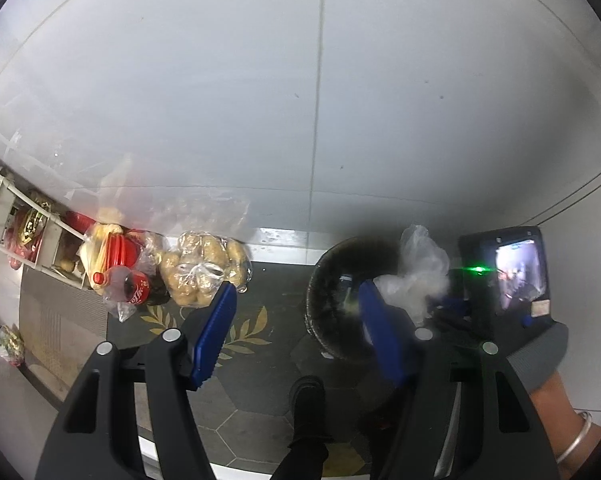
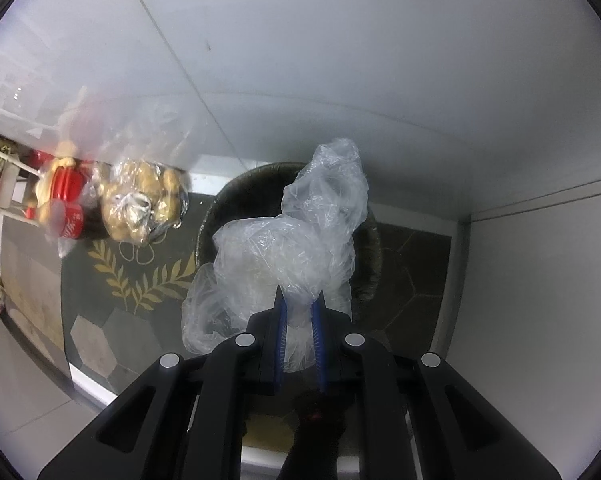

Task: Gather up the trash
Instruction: 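Lower the plastic bag over the bin and open the right gripper, then move both tools back up toward the sink counter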

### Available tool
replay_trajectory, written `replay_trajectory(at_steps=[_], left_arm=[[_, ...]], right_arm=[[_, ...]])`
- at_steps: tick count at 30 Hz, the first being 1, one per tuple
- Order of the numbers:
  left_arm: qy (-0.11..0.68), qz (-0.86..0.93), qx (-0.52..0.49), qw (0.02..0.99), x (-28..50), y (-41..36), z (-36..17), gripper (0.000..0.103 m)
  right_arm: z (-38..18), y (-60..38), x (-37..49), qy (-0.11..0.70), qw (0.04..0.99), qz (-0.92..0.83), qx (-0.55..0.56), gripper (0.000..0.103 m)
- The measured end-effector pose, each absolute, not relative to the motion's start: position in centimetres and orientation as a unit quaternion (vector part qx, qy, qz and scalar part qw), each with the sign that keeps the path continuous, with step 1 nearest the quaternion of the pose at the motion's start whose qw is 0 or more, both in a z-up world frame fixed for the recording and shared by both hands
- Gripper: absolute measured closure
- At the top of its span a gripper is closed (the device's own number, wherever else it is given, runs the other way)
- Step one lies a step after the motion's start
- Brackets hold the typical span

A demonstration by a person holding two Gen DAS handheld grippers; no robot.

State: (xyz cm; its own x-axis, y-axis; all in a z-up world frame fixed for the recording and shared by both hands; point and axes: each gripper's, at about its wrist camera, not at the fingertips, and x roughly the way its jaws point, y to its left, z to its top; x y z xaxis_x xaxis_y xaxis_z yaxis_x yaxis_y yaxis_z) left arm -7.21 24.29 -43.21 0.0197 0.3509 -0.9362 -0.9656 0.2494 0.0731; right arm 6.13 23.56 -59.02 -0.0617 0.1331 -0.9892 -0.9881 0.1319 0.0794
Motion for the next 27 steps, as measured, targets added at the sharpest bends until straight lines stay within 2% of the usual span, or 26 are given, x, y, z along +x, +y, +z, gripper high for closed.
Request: replay_trajectory(at_steps=[11, 14, 16, 17, 18, 27], left_arm=[[0.47, 0.517, -0.331, 0.634, -7.7, 24.2, -43.2, 0.04], [0.469, 0.518, -0.333, 0.633, -7.6, 24.2, -43.2, 0.039], [0.468, 0.518, -0.334, 0.633, -7.7, 24.2, -43.3, 0.039], [0.468, 0.518, -0.334, 0.633, -7.6, 24.2, -43.2, 0.039], [0.468, 0.518, -0.334, 0.633, -7.6, 24.2, -43.2, 0.039], [0.464, 0.518, -0.335, 0.635, -7.2, 24.7, -42.8, 0.04]], right_arm=[[-61.5, 25.1, 4.3, 0.522, 0.526, 0.503, -0.446, 0.084], [-61.2, 25.4, 4.1, 0.518, 0.529, 0.504, -0.444, 0.074], [-61.0, 25.4, 4.1, 0.516, 0.531, 0.506, -0.442, 0.064], [-60.9, 25.4, 4.1, 0.521, 0.53, 0.505, -0.439, 0.054], [-60.9, 25.4, 4.2, 0.524, 0.529, 0.505, -0.436, 0.051], [-58.8, 25.3, 4.4, 0.523, 0.53, 0.516, -0.423, 0.051]])
